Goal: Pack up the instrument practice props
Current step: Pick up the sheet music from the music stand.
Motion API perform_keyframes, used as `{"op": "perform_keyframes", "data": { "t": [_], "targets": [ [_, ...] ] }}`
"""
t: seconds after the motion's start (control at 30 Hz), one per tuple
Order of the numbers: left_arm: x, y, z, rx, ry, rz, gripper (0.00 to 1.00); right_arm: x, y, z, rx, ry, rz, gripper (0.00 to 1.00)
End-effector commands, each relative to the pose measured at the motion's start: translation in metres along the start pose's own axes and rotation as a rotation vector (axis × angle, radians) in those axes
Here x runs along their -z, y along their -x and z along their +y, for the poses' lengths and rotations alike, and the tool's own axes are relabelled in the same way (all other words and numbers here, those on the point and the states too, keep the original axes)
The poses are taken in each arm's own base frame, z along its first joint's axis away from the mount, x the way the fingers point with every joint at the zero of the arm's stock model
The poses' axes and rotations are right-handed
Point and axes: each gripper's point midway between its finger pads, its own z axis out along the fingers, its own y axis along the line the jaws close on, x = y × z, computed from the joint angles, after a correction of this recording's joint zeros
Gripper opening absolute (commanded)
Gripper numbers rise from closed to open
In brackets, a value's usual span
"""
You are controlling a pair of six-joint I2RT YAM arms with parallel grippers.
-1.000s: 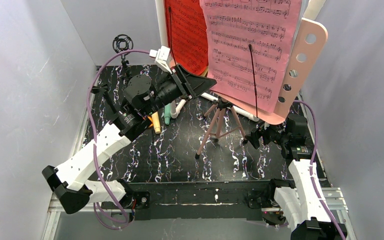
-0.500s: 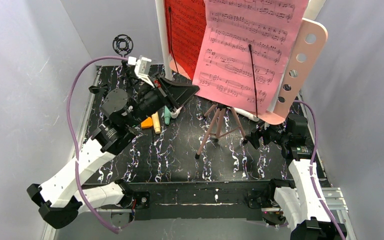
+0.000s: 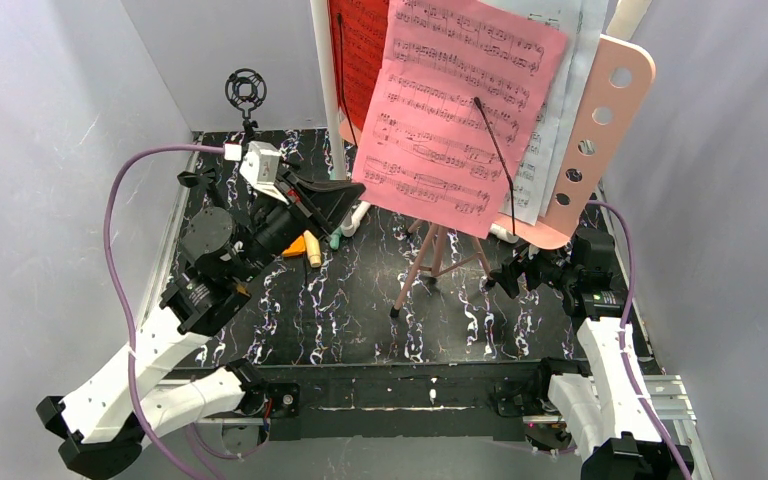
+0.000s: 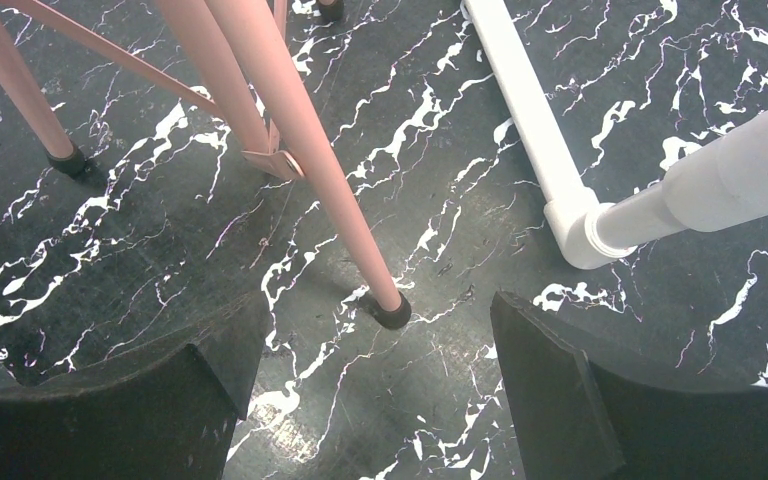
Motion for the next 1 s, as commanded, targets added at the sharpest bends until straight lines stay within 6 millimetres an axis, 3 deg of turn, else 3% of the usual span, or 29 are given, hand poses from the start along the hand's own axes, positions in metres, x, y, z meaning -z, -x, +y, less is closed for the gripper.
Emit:
{"op": "perform_keyframes", "data": {
  "t": [0.0, 0.3, 0.4, 0.73, 0.97],
  "targets": [
    [0.011, 0.008, 0.015, -0.076, 0.081, -0.024, 0.00, 0.004, 0.020, -0.005, 0.040, -0.008, -0.039, 0.91],
    [0.046, 0.004, 0.034, -0.125, 0.170, -0.033, 0.00, 0.004, 0.020, -0.005, 0.039, -0.006, -0.038, 0.91],
    [0.066, -0.015, 0.050, -0.135, 0.231, 0.012, 0.00, 0.004, 0.019, -0.005, 0.037, -0.006, -0.036, 0.91],
    [0.122, -0.049, 0.083, -0.113, 0.369, 0.035, 0.00, 0.003, 0.017, -0.006, 0.034, -0.003, -0.030, 0.91],
    [0.166, -0.091, 0.115, -0.046, 0.508, 0.067, 0.00, 0.002, 0.016, -0.006, 0.032, -0.005, -0.026, 0.91]
  ]
}}
